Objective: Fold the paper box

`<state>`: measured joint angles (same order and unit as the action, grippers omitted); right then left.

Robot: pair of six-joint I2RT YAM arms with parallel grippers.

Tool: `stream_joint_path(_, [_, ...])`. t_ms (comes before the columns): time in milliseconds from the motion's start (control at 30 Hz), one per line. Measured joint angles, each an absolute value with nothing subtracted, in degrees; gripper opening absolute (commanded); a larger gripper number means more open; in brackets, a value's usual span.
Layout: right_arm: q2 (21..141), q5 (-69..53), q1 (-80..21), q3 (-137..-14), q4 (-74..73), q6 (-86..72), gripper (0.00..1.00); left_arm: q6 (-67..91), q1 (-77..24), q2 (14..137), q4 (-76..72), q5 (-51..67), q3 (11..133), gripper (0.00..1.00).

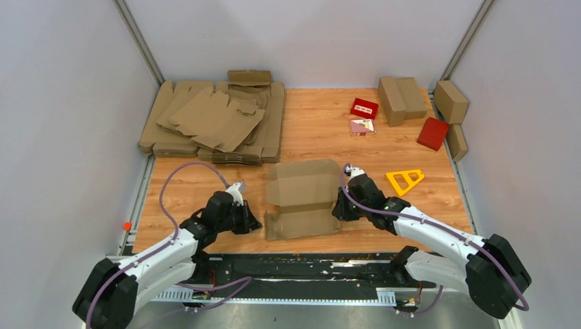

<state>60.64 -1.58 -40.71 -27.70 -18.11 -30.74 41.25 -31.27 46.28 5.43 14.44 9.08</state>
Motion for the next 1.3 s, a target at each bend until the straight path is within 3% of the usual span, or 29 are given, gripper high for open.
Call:
stream_joint_path(233, [60.64,-1.58,-40.71,-27.70,-18.11,-30.74,0.17,43.62,-33.30,55.96,-6.07,18.44,9.15,0.18])
stream_joint_path(733, [60.38,-2.26,-40.71,-27.68,-17.91,-30.76,0.16,52.88,-33.30,60.69,-25.67,24.40,5.82,0.24])
stream_joint_path(900, [60.38,-2.57,-40.71,-27.68,-17.91,-30.76,0.16,55.16,-33.30,64.77,-31.86,26.48,4.34,0.39])
stream_joint_path(1300, [60.38,-2.57,-40.71,-27.68,-17.89,-30.81,0.16,58.24,-33.43,59.61,-35.86,27.11,1.85,0.34])
